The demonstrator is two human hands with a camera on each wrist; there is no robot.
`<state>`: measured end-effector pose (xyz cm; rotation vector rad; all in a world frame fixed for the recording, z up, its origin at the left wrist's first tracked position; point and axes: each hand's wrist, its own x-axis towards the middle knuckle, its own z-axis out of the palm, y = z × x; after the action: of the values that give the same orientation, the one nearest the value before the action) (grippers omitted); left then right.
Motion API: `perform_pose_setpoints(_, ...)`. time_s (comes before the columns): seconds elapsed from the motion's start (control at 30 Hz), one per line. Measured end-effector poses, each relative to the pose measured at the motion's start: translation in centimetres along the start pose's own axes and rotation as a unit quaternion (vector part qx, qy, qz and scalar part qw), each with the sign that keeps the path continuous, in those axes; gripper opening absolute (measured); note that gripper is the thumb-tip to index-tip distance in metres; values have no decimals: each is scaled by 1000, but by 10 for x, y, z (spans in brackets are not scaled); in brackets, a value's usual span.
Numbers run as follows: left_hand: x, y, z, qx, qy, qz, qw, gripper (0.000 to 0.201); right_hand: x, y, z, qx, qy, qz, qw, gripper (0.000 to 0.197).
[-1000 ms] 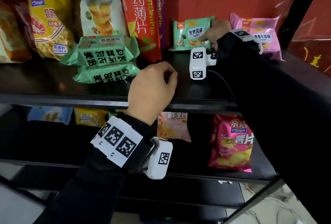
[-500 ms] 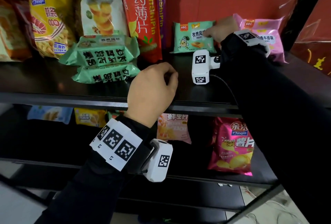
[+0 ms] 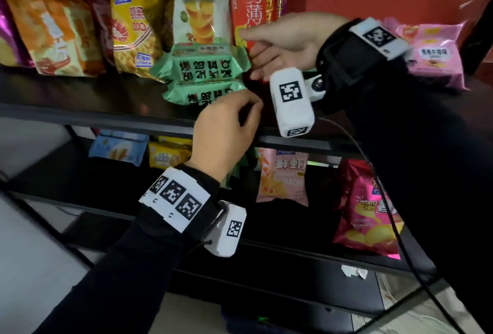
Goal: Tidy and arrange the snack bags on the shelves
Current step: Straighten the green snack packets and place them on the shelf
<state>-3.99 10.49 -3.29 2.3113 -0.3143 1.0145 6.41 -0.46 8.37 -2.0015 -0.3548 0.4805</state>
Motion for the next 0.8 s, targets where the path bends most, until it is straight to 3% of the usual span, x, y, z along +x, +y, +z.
perform_pose_setpoints(0.07,-5,-7,-5,4,15,8,1000,17,9,-3,14,-3,-8,11,1000,64)
perform_pose_setpoints(0.2,-10,-7,-7,1,26,14,1000,15,20,-3,30,-22,29,19,999,64)
perform_pose_setpoints(0.37,-11,-6,-6,-9,25,2,1000,15,14,-2,33,36,22,32,999,29)
perform_pose_setpoints(0.57,-4,-2,-7,-6,29,-35,999,17,-21,16,0,91,139,-56,985,38)
perform_pose_setpoints(0.7,12,3,-4,15,-9,-80,997,18,-51,47,-56,155,237,-108,953,12)
perform_pose_setpoints(0.8,21,9,4,20,-32,-93,995,18,-53,70,-90,190,297,-86,932,10)
